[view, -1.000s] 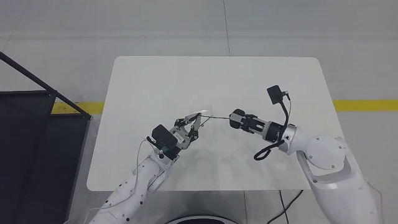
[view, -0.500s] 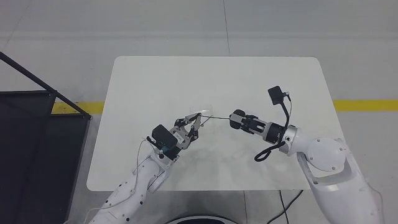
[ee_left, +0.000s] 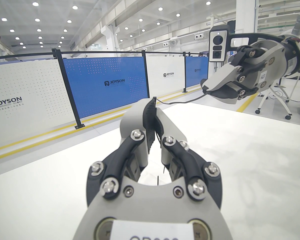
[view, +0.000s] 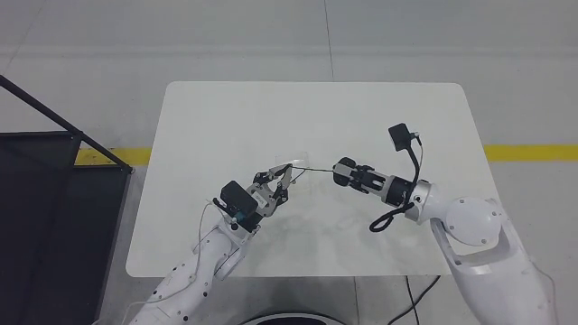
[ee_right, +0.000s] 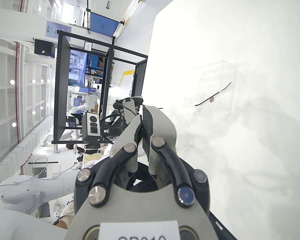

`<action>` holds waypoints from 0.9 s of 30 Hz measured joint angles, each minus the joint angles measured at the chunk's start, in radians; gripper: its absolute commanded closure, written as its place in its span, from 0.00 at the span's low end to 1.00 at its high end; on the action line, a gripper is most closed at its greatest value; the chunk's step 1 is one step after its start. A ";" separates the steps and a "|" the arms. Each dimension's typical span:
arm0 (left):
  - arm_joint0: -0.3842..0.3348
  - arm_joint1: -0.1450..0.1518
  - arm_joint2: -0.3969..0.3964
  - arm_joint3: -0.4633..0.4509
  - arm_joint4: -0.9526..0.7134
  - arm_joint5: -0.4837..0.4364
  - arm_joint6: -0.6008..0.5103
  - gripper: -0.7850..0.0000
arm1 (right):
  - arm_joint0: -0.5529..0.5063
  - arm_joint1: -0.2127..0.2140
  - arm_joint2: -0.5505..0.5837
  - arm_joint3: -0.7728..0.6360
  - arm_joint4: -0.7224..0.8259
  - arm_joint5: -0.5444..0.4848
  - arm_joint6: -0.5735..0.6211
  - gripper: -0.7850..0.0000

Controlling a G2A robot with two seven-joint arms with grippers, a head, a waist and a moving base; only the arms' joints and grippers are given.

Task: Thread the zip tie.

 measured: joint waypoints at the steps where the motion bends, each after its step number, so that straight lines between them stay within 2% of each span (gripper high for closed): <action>1: 0.000 0.000 0.000 0.000 0.000 0.000 0.000 1.00 | 0.000 0.000 0.000 0.000 0.000 0.000 0.000 1.00; 20: 0.000 0.000 0.000 0.000 0.000 0.000 0.000 1.00 | 0.006 0.004 -0.006 -0.002 -0.011 0.010 -0.010 1.00; 27: 0.000 0.000 0.000 0.000 0.000 0.000 0.000 1.00 | -0.044 0.019 0.045 -0.059 -0.123 -0.022 0.000 1.00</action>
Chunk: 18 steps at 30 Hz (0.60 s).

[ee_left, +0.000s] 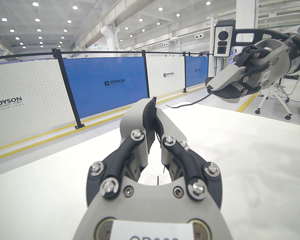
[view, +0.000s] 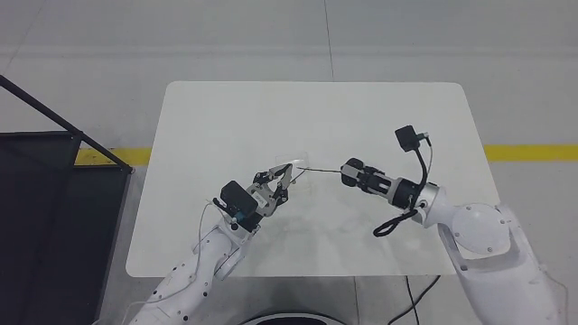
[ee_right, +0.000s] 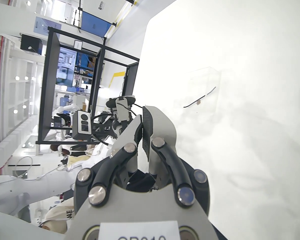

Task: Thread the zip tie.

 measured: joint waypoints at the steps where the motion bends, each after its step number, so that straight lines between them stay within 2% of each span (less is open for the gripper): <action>1: 0.000 0.000 0.000 0.000 0.000 0.000 0.000 1.00 | 0.000 0.000 0.000 0.000 0.002 0.000 -0.001 1.00; 18: 0.001 0.000 0.000 -0.002 0.000 0.001 -0.004 1.00 | -0.013 0.000 -0.005 -0.009 -0.009 -0.015 -0.022 1.00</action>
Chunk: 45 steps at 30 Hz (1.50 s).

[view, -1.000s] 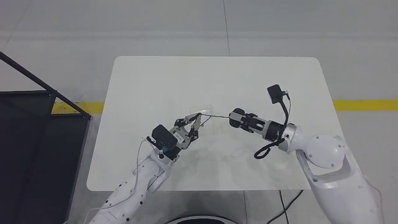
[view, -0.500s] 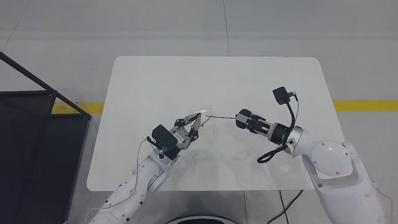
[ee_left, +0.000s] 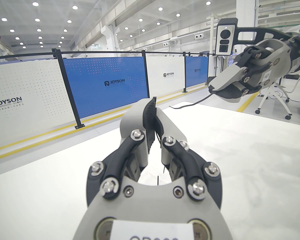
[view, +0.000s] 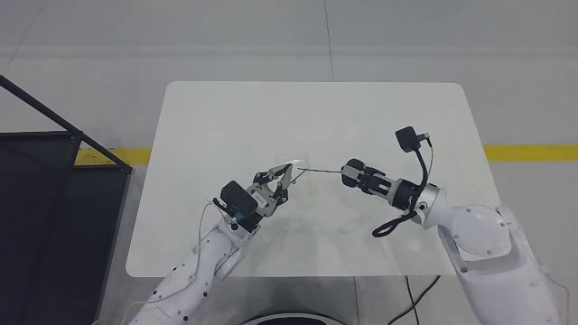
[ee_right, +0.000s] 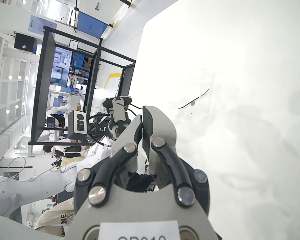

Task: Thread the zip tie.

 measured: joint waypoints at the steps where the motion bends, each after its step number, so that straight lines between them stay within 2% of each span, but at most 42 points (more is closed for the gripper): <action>1: 0.002 -0.001 -0.001 -0.005 0.000 0.003 -0.011 1.00 | -0.008 0.000 0.000 -0.006 -0.004 -0.005 -0.014 1.00; 15: 0.010 -0.012 -0.001 0.004 0.020 0.015 -0.026 1.00 | -0.079 -0.001 -0.008 -0.062 -0.055 -0.025 -0.125 1.00; 25: 0.010 -0.013 -0.001 0.005 0.022 0.017 -0.027 1.00 | -0.067 -0.002 -0.027 -0.064 -0.090 0.005 -0.124 1.00; 45: 0.010 -0.013 -0.001 0.005 0.022 0.017 -0.027 1.00 | -0.082 -0.004 -0.029 -0.072 -0.076 -0.014 -0.137 1.00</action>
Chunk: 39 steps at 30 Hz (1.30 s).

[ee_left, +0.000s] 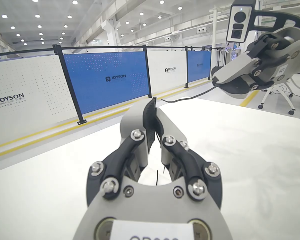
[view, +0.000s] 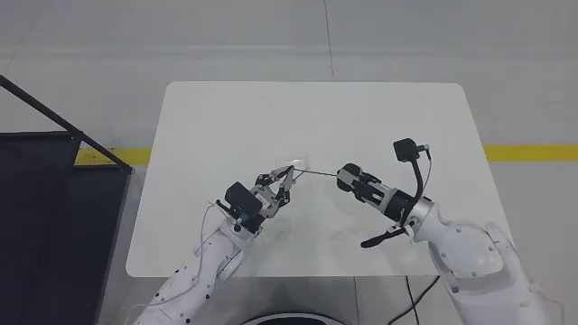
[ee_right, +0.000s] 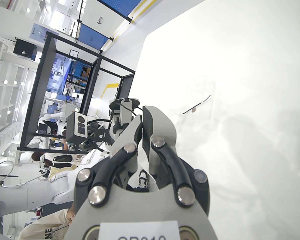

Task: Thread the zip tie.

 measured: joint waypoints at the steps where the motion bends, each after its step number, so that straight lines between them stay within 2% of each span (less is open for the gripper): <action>1: 0.000 0.000 0.000 0.000 0.000 0.000 0.000 1.00 | 0.001 0.000 -0.002 0.000 -0.001 0.002 0.000 1.00; 39: 0.000 0.000 0.000 0.000 0.000 0.000 0.000 1.00 | 0.041 -0.007 -0.025 0.019 0.000 0.045 0.008 1.00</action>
